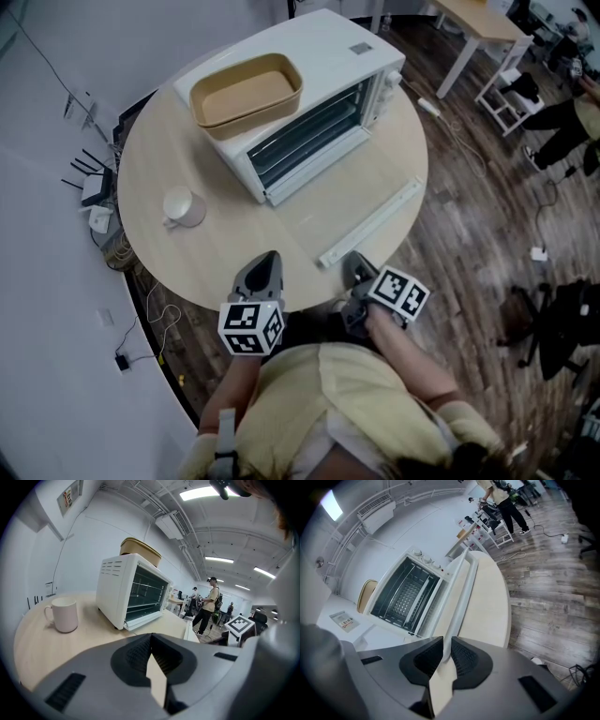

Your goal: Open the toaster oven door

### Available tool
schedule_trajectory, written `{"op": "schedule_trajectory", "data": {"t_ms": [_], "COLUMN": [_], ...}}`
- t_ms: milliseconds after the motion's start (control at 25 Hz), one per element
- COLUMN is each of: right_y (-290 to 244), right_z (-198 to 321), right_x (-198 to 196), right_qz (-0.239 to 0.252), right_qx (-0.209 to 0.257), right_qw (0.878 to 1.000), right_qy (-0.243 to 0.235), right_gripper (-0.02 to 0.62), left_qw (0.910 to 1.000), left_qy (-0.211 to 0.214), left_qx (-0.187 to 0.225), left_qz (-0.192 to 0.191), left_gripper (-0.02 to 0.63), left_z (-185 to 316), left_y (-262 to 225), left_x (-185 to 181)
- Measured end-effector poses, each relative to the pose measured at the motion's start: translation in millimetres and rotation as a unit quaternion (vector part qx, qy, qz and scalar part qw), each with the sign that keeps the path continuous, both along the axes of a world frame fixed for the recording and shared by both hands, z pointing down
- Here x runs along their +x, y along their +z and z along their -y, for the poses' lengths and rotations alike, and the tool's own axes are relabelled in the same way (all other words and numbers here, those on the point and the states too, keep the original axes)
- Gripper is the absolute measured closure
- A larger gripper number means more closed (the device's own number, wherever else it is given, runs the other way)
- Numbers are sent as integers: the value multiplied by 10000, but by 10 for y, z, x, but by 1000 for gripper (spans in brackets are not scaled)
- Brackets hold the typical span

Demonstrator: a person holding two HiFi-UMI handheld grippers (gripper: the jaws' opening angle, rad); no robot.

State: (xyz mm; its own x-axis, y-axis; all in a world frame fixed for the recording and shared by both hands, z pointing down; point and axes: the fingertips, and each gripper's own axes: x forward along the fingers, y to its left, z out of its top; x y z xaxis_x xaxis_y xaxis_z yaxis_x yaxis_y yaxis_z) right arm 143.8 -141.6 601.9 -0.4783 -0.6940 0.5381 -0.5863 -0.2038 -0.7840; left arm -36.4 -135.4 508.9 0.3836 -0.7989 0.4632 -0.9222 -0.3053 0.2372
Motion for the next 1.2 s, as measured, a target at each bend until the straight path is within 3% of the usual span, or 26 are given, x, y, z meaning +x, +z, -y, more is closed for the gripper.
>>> {"op": "schedule_trajectory", "data": {"t_ms": [240,520,920,1200], "right_y": [-150,-555,-862,-944], "right_z": [40,162,244,241], "right_x": [172,292,282,138], "right_qz": [-161,-581,-820,-709], "right_qx": [248,810,1231,1411], "right_qw": [9995,9950,9885,9864], "right_qy": [139,-51,-313,-448], "right_gripper": [541,541,546,579], "left_qw": [10000,10000,9999,9999], "left_qy": [39,28,5,-31], "left_qx": [-2,33,83,89], "left_qz": [-1,-29,-74,-96], "left_gripper": [604,604,604,604], "left_z": [11,42,40,17], "left_y": [4,-32,-91,-91], "left_x": [21,15,7,-12]}}
